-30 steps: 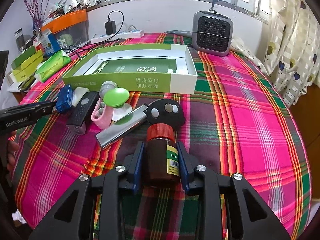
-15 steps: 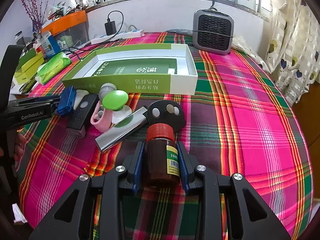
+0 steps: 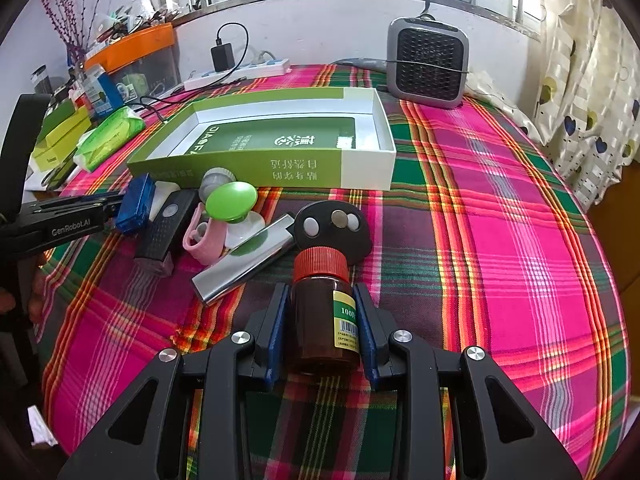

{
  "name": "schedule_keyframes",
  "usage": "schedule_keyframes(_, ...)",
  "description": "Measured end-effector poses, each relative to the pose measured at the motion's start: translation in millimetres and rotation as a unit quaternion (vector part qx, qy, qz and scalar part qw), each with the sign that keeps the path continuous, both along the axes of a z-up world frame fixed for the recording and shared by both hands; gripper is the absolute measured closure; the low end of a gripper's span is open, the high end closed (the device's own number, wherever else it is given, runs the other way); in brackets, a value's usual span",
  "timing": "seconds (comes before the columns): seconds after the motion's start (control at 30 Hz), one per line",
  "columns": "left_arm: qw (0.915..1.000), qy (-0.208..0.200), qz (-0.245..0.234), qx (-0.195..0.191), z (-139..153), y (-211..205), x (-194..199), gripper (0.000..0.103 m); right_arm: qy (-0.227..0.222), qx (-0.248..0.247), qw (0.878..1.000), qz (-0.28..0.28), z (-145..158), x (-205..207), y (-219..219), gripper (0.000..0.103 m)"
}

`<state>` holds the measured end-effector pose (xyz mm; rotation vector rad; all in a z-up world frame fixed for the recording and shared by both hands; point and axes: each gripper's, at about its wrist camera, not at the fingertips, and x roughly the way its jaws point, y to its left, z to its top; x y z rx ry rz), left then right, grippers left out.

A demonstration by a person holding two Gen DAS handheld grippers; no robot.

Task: Organize rigid objects
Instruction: 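Carry the bottle and pink clip into the green box with both tools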

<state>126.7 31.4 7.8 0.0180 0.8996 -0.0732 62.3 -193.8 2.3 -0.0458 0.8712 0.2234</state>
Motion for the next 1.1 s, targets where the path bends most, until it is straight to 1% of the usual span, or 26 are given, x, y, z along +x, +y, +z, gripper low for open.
schedule_keyframes(0.33,0.9999,0.001,0.008,-0.007,3.1,4.9,-3.4,0.081,0.0,0.0,1.0,0.001,0.2,-0.9,-0.2,0.07)
schedule_keyframes(0.57,0.9999,-0.006,0.005,-0.013,14.5,4.6,-10.5,0.081,-0.008,0.003,1.0,0.004,5.5,-4.0,-1.5,0.07)
schedule_keyframes(0.8,0.9995,-0.021,-0.002,-0.023,34.5,1.7,-12.0,0.081,-0.021,0.01,1.0,0.004,20.4,-4.1,-5.7,0.07)
schedule_keyframes(1.1,0.9991,-0.03,-0.007,-0.03,55.3,1.7,6.2,0.081,-0.053,0.013,0.998,0.008,53.7,13.4,-11.3,0.07)
